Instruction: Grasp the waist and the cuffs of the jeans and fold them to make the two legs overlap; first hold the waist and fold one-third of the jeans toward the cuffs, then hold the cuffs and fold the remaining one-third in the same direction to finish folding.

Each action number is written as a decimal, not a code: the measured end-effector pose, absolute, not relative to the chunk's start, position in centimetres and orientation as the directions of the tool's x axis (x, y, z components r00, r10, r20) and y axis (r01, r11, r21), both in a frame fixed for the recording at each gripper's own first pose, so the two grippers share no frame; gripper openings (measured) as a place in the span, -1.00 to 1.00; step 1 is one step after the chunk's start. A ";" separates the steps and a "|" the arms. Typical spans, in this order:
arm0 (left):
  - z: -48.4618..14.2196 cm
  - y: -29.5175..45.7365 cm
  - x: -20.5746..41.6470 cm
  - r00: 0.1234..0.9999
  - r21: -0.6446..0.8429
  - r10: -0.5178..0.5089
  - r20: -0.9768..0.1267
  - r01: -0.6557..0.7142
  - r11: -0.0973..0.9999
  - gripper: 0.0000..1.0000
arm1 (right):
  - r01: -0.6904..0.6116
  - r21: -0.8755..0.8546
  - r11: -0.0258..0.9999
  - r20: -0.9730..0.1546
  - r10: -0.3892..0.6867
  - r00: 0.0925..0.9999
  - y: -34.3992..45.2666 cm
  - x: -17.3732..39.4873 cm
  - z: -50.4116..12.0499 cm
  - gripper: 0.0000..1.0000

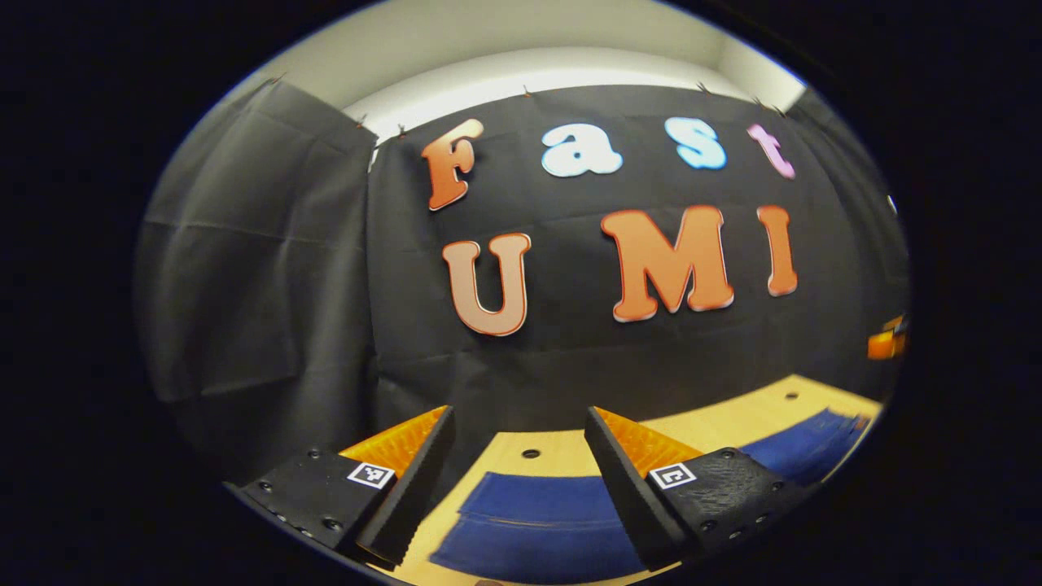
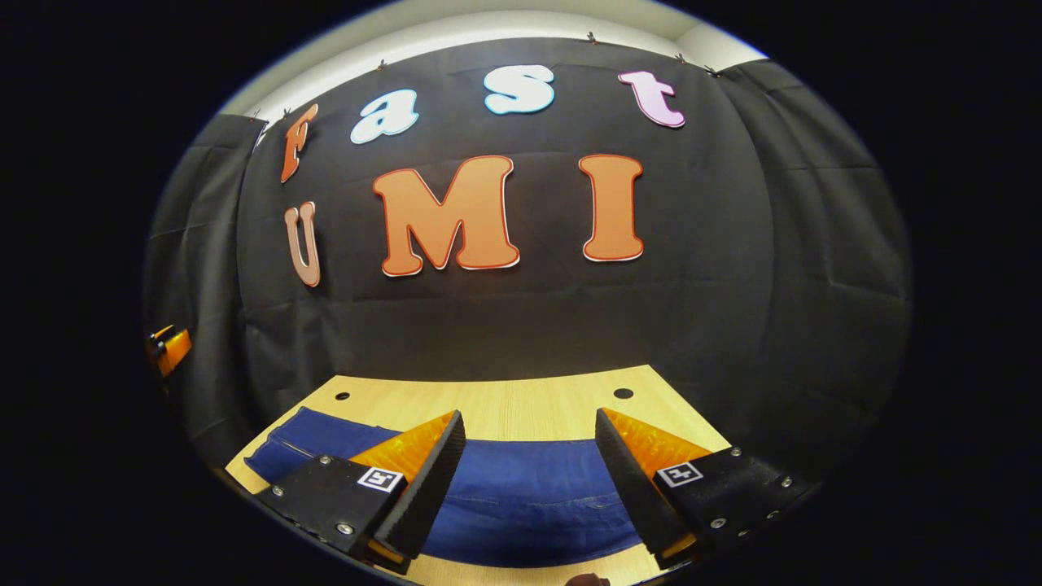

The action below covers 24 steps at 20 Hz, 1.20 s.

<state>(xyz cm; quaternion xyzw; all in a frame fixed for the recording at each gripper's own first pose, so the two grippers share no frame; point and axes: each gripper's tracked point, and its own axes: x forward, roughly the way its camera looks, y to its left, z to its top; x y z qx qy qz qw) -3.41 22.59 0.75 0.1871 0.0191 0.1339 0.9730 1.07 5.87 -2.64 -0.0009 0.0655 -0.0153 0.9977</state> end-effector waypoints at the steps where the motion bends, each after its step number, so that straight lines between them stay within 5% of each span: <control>1: -0.8 23.5 -3.6 0.963 0.424 0.269 -0.028 -0.233 0.876 0.97 | 0.031 -0.009 0.999 -0.138 -0.032 0.990 6.0 1.0 -3.0 0.94; 9: -15.3 26.1 -4.7 0.922 0.757 0.240 -0.302 0.079 0.649 0.96 | -0.005 -0.033 0.999 -0.221 -0.003 0.975 7.0 1.3 -5.6 0.96; 14: -25.7 23.1 -8.0 0.846 0.767 0.153 -0.510 0.367 0.526 0.96 | 0.017 -0.053 0.998 -0.250 -0.030 0.968 4.9 1.0 -6.5 0.96; 24: -33.7 27.3 -9.0 0.725 0.753 0.204 -0.658 0.632 0.184 0.95 | 0.090 -0.059 0.994 -0.342 -0.105 0.934 0.6 -1.1 -10.0 0.96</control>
